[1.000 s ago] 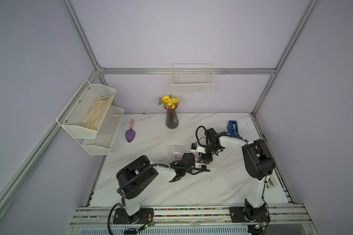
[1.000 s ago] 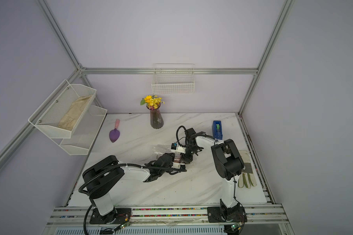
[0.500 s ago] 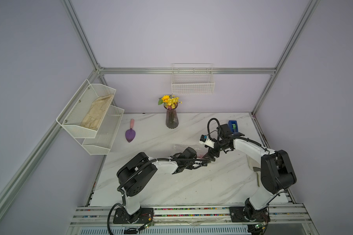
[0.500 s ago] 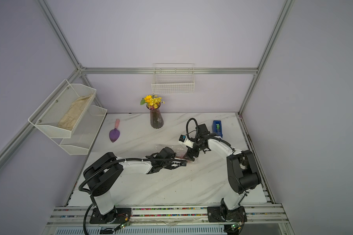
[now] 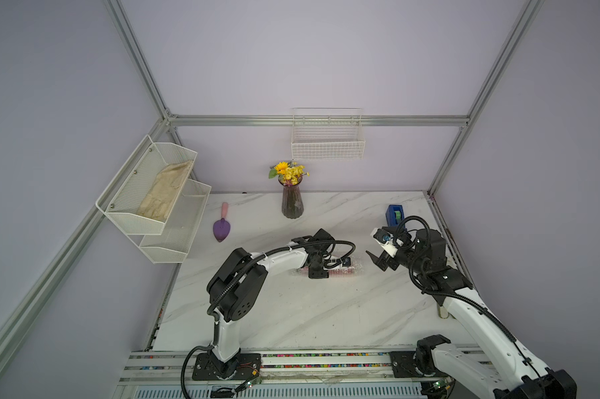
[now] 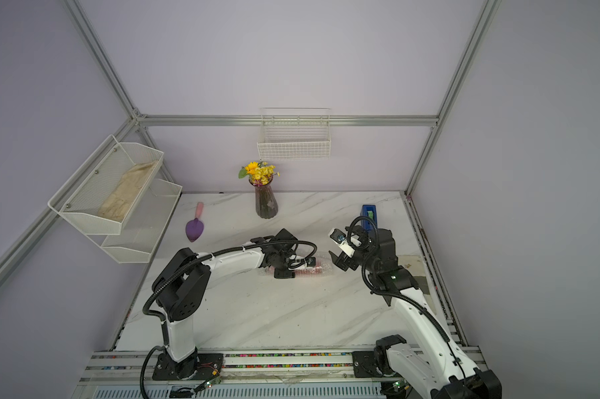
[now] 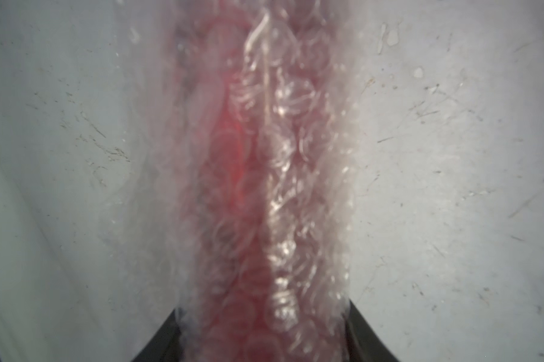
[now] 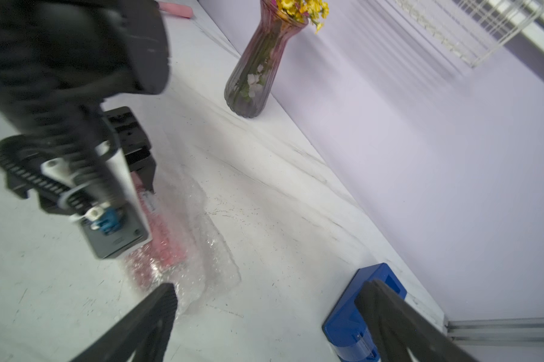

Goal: Wrap wine bottles in bubble wrap
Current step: Wrap the wine bottle in bubble wrap.

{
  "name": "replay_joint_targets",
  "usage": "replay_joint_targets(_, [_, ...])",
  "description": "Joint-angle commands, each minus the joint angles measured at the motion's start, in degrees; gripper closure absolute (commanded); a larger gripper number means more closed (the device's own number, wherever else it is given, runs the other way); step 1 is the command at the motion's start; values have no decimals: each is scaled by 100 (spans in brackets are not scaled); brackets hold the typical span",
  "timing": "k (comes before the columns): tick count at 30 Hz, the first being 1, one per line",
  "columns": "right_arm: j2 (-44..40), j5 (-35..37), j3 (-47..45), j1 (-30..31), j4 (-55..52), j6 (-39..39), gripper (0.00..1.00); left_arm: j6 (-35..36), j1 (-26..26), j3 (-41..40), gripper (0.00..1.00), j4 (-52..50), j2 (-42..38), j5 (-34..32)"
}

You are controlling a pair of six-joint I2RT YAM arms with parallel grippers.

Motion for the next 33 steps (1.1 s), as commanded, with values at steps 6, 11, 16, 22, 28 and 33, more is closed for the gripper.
replay_joint_targets(6, [-466,-337,-224,700,-1657,-1408,3,-243,494,1823,58,-3582,1493,1683])
replay_joint_targets(11, [232,1200,-595,2294,-899,-1458,3,-233,631,2516,58,-4194,1994,1922])
replay_joint_targets(16, [1173,1754,-1032,2559,1094,-1527,3,-186,636,2808,58,-4363,2164,2036])
replay_joint_targets(22, [2392,2086,-1042,2549,2304,-2150,3,-105,640,2914,58,-4425,2243,2081])
replay_joint_targets(28, [3340,2047,-790,2456,2474,-2323,5,-89,640,3018,57,-4450,2301,2037])
replay_joint_targets(33, [3780,1753,-572,2243,2024,-2235,13,-70,640,3067,57,-4426,2215,1885])
